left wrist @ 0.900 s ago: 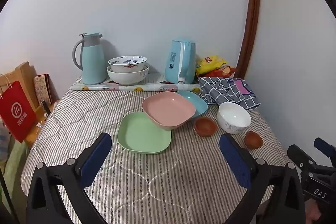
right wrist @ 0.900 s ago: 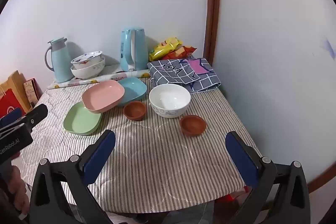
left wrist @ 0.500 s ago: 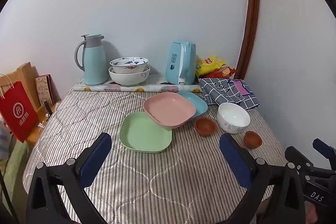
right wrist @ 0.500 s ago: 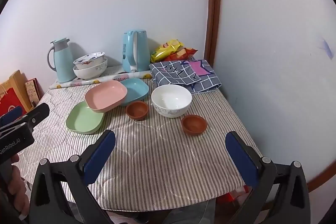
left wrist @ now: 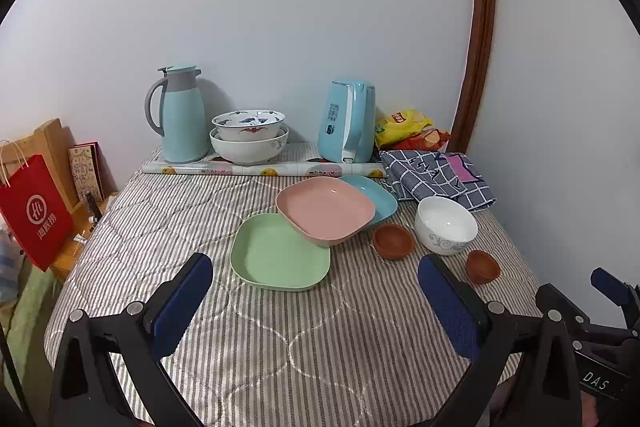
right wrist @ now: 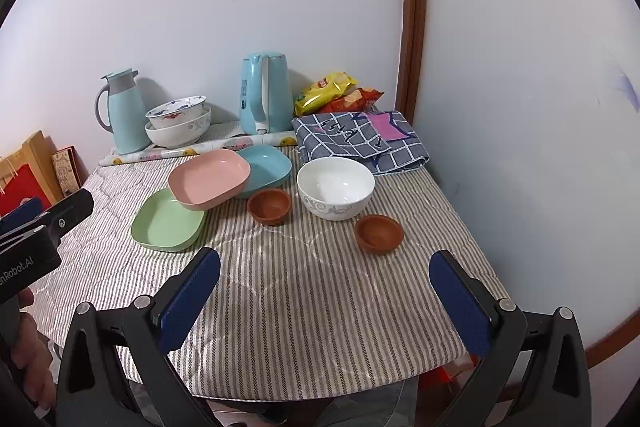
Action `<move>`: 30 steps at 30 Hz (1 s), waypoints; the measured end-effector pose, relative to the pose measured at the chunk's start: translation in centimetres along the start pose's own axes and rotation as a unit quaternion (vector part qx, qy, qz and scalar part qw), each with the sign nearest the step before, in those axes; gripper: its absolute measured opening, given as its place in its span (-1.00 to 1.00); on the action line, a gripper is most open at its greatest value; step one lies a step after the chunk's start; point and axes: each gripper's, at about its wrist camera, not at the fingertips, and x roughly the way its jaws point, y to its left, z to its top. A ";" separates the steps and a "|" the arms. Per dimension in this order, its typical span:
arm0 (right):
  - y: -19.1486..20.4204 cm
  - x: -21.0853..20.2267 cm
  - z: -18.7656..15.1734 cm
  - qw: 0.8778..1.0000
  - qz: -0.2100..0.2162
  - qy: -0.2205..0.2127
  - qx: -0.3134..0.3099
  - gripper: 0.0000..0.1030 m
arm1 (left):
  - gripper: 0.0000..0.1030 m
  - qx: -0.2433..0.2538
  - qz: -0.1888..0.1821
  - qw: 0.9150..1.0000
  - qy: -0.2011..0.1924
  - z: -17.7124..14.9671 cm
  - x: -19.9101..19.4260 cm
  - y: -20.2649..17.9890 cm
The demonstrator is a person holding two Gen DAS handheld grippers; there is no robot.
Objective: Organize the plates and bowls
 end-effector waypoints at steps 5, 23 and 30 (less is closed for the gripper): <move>0.1 -0.1 0.1 1.000 0.001 -0.001 0.002 1.00 | 1.00 -0.001 -0.001 1.000 0.000 -0.2 0.0 -0.1; 0.1 -0.8 0.1 1.000 0.006 -0.010 0.012 1.00 | 1.00 -0.002 -0.006 1.000 -0.005 -0.4 -0.4 -0.1; 0.3 -0.9 0.0 1.000 0.007 -0.014 0.012 1.00 | 1.00 -0.007 -0.008 1.000 -0.004 -0.4 -0.4 0.0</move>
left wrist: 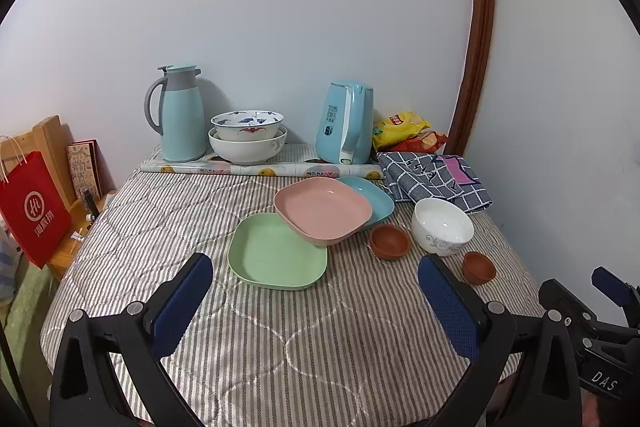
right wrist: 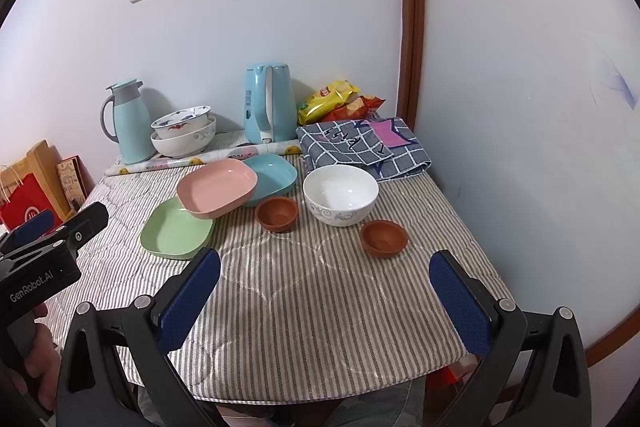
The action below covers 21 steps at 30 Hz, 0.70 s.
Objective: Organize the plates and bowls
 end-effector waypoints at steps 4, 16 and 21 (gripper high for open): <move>0.0 -0.1 0.0 1.000 0.001 -0.002 0.000 1.00 | 1.00 0.000 0.000 1.000 0.001 0.0 0.0 -0.1; 0.1 -0.2 -0.1 1.000 0.004 -0.003 0.002 1.00 | 1.00 -0.002 -0.003 1.000 0.000 -0.1 0.0 -0.1; 0.1 -0.3 -0.1 1.000 0.005 -0.004 0.003 1.00 | 1.00 -0.001 -0.003 1.000 -0.001 -0.1 0.0 -0.2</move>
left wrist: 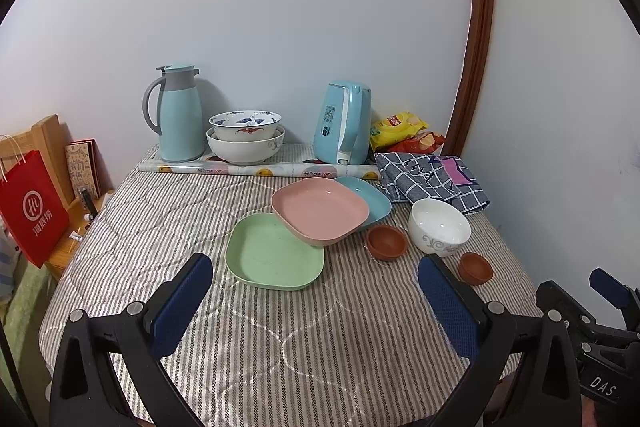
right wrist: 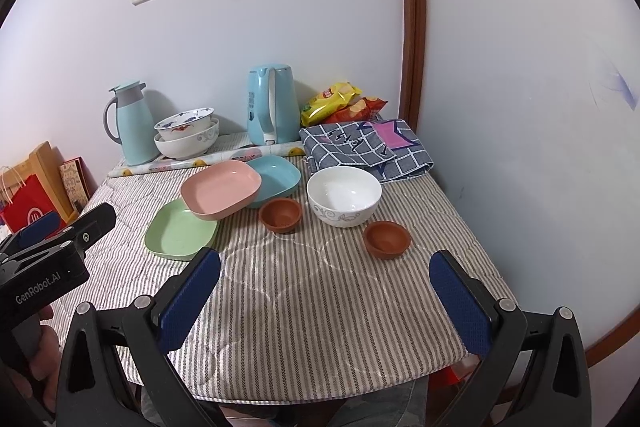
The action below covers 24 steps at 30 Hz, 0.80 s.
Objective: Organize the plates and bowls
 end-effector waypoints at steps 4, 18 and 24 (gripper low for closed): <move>0.1 -0.1 -0.1 1.000 0.000 0.000 0.000 1.00 | 1.00 0.000 0.001 1.000 0.001 0.0 0.0 0.0; 0.3 -0.1 0.0 1.000 0.001 0.002 -0.002 1.00 | 1.00 0.003 0.001 1.000 0.000 0.0 -0.1 0.1; 0.5 0.0 0.0 1.000 0.005 0.002 -0.002 1.00 | 1.00 0.003 0.000 1.000 -0.001 0.0 -0.1 0.1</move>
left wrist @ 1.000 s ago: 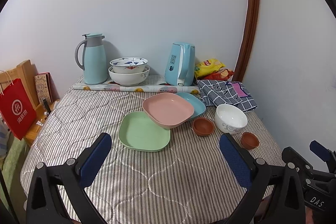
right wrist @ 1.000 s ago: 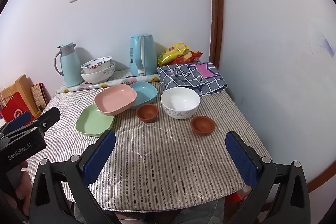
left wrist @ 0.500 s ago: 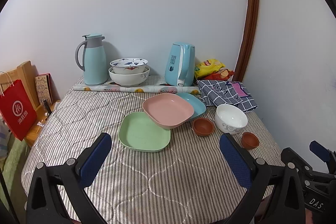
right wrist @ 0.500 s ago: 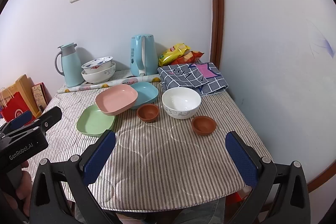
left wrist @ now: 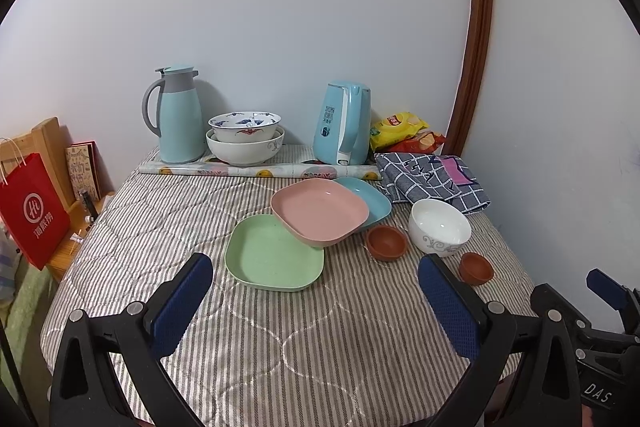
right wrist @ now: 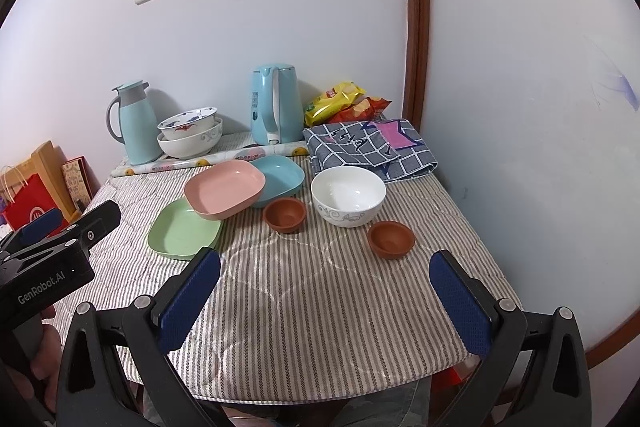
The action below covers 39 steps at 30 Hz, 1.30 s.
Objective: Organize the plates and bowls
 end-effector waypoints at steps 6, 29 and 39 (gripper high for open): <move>0.0 0.9 0.1 1.000 0.005 0.009 0.000 1.00 | 1.00 0.000 -0.001 1.000 0.004 0.2 0.6 -0.1; -0.9 8.1 0.1 0.998 0.006 0.061 -0.006 1.00 | 1.00 -0.031 0.010 0.997 0.073 1.6 9.2 2.5; -0.8 12.5 0.6 0.997 0.018 0.072 0.000 0.96 | 1.00 -0.035 0.035 0.992 0.112 1.5 14.4 5.0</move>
